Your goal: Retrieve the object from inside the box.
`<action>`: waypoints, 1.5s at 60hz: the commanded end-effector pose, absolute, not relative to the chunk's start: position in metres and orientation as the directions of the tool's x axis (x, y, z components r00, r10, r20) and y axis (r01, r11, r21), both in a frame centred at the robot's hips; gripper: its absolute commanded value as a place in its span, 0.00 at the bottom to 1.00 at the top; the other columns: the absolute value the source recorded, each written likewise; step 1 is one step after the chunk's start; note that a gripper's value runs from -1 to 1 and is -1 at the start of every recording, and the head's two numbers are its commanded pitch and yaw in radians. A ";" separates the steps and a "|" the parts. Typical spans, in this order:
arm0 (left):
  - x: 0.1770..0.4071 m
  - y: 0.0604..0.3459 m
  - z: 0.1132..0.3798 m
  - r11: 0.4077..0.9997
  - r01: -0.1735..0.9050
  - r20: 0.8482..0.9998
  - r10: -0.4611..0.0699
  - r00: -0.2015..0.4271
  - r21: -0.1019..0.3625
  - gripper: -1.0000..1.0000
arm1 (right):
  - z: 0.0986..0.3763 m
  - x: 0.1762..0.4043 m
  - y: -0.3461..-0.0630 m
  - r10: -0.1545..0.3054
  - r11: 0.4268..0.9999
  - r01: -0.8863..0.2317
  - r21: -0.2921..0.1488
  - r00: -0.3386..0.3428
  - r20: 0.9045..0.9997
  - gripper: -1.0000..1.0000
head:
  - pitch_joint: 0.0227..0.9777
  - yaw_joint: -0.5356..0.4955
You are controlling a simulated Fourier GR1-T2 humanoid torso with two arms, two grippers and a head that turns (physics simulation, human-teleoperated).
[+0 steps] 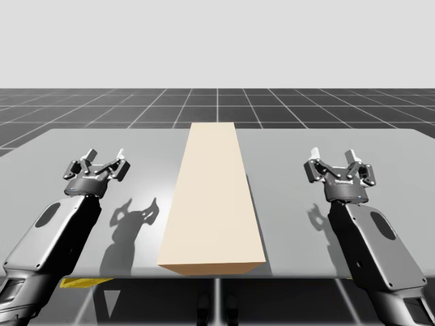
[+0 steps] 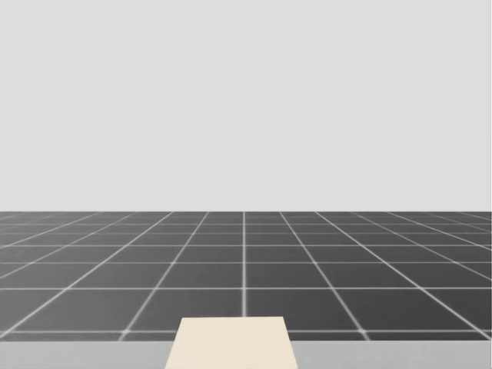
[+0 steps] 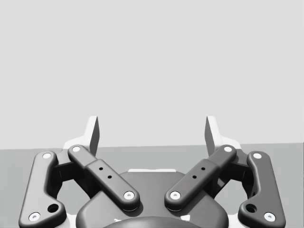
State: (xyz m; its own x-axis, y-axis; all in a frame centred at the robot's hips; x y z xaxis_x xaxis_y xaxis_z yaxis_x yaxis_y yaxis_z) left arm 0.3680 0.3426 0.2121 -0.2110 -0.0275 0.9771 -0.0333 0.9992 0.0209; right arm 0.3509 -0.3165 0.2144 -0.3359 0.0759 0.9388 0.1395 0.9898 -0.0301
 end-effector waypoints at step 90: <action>0.370 0.176 0.155 0.571 0.812 0.974 -0.225 0.009 0.124 0.00 | 0.171 0.304 -0.281 0.156 0.744 -0.563 -0.360 -0.377 0.913 0.00 | 0.06 0.52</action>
